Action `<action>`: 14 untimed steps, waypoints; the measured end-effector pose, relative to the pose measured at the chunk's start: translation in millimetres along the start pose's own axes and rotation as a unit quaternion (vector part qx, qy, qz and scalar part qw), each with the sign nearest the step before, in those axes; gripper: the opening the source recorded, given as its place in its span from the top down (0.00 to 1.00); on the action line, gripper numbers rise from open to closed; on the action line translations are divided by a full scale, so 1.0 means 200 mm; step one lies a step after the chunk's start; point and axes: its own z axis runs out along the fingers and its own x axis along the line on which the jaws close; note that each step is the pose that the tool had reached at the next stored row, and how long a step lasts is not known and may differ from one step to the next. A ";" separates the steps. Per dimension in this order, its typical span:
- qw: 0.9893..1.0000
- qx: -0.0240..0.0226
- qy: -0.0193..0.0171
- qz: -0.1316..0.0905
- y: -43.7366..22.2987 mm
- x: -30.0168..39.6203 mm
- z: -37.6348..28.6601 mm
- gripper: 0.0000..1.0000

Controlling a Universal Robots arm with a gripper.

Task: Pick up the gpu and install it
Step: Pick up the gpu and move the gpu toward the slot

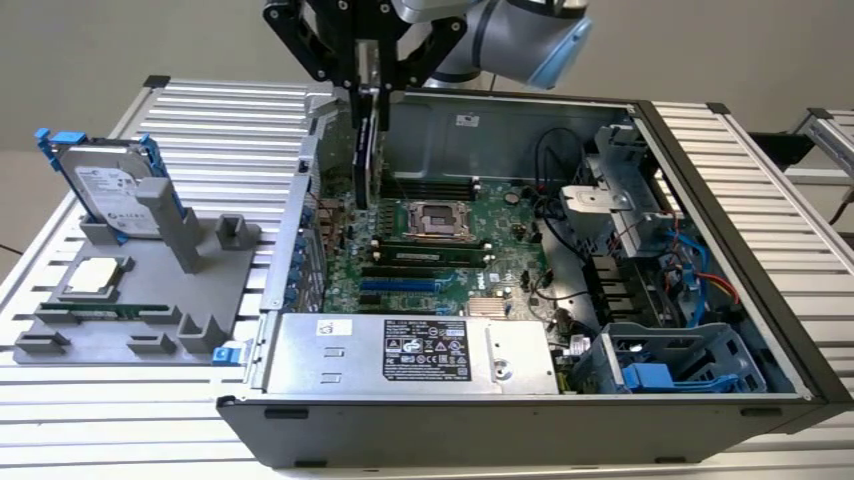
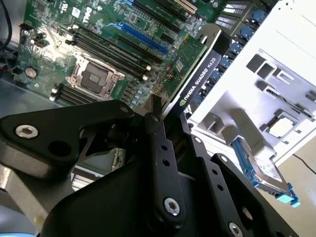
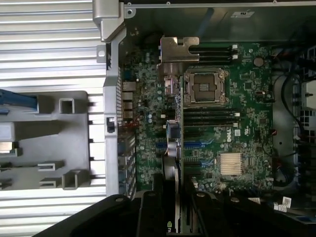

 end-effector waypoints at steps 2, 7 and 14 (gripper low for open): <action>1.000 0.000 0.000 0.000 0.001 -0.016 0.000 1.00; 1.000 0.000 0.000 0.000 0.003 -0.057 0.001 1.00; 1.000 0.000 0.000 0.000 0.006 -0.110 0.002 1.00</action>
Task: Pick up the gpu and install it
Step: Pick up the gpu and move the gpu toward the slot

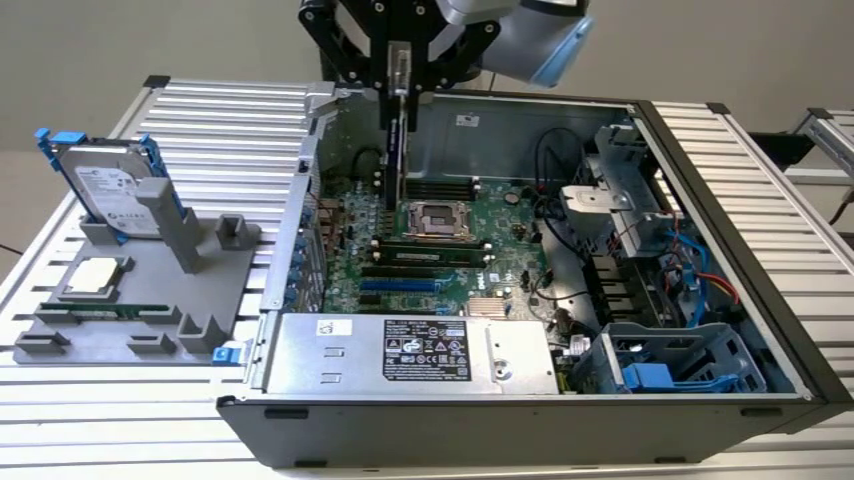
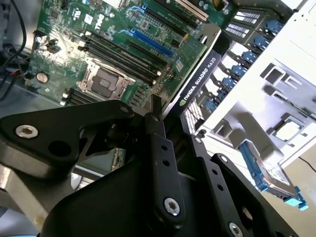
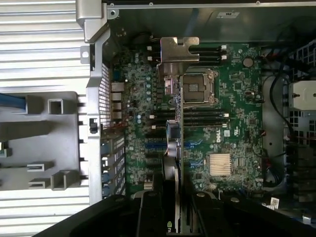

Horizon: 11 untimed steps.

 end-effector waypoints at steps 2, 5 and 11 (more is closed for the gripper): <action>1.000 0.000 0.000 0.000 0.001 -0.015 0.000 1.00; 1.000 0.000 0.000 0.000 0.002 -0.037 0.001 1.00; 1.000 0.000 0.000 0.000 0.004 -0.082 0.002 1.00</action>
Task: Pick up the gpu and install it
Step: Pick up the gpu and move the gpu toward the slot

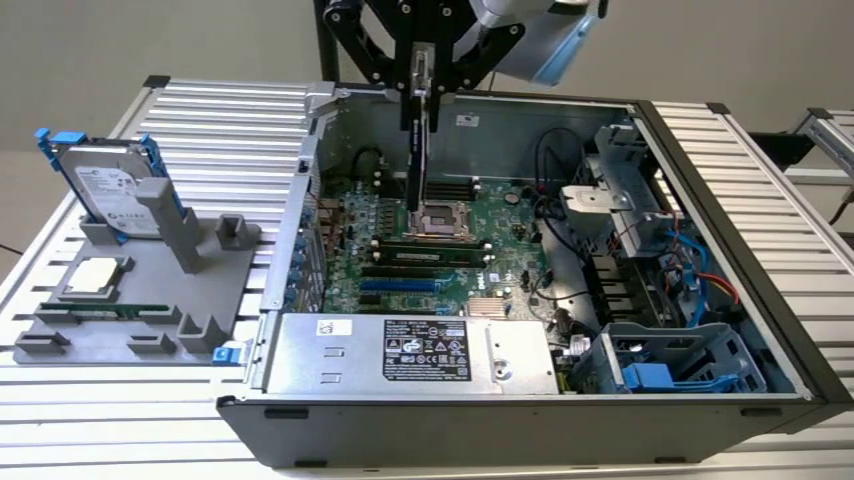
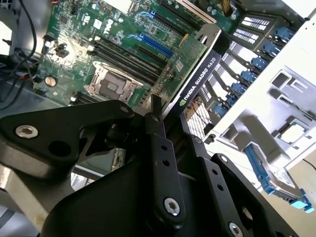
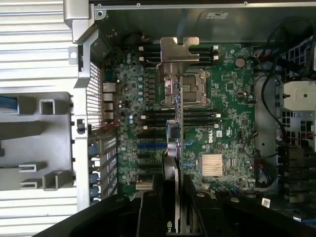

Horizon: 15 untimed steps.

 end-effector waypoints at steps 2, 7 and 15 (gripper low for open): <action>1.000 0.000 0.000 0.000 0.001 -0.016 0.000 1.00; 1.000 0.000 0.000 0.000 0.003 -0.056 0.001 1.00; 1.000 0.000 0.000 0.000 0.007 -0.127 0.002 1.00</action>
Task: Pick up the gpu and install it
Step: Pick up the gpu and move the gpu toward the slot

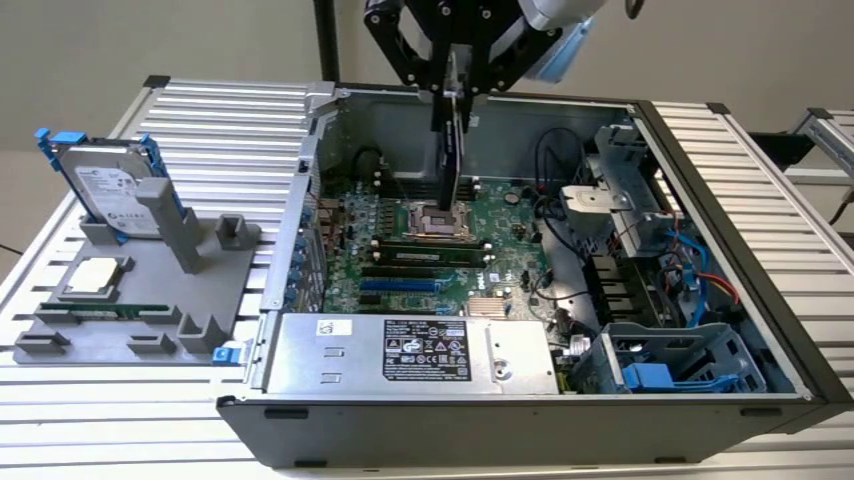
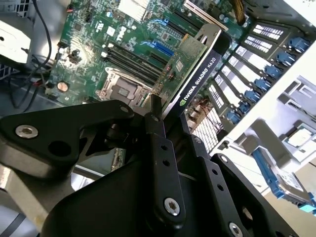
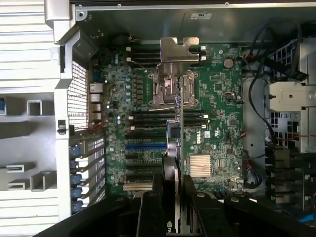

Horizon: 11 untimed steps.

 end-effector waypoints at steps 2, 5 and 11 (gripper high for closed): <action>1.000 0.000 0.000 0.000 0.001 -0.018 0.000 1.00; 1.000 0.000 0.000 0.000 0.003 -0.050 0.001 1.00; 1.000 0.000 0.000 0.000 0.006 -0.110 0.002 1.00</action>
